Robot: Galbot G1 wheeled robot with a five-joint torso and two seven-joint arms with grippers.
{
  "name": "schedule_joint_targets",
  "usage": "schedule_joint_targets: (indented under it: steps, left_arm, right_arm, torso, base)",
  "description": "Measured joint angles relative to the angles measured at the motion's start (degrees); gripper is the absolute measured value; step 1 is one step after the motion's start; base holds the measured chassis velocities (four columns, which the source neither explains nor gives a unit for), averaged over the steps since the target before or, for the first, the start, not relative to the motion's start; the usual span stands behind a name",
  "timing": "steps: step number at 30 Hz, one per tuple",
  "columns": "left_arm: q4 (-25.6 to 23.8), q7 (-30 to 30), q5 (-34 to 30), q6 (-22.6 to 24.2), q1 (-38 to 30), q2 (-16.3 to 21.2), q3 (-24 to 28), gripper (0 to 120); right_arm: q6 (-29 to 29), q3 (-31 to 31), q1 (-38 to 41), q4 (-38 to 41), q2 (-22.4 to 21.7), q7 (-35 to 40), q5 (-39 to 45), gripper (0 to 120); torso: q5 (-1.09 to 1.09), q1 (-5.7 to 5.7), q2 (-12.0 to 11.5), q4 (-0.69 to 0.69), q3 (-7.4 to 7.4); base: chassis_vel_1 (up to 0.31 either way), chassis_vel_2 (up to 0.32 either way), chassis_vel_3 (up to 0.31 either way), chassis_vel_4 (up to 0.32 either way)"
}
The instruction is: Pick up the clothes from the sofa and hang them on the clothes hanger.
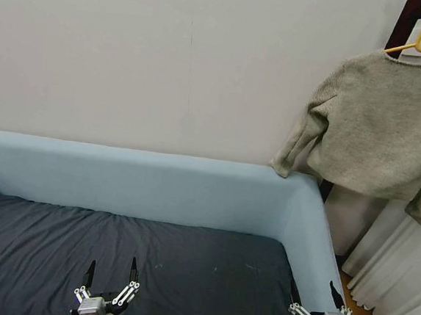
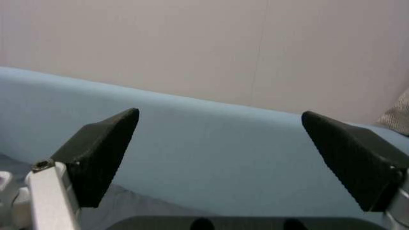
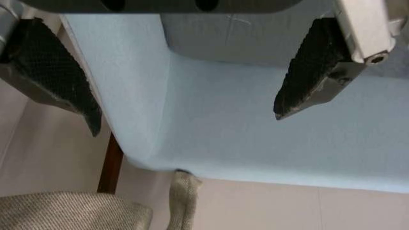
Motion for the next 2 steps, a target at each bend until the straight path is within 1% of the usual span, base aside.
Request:
schedule_joint_targets:
  steps: [2]
  left_arm:
    - [0.0,0.0,0.0,0.0,0.0,0.0,0.0,100]
  right_arm:
    - [0.0,0.0,0.0,0.0,0.0,0.0,0.0,100]
  torso:
    - [0.00,0.00,0.0,0.00,0.00]
  base:
    - [0.000,0.000,0.000,0.000]
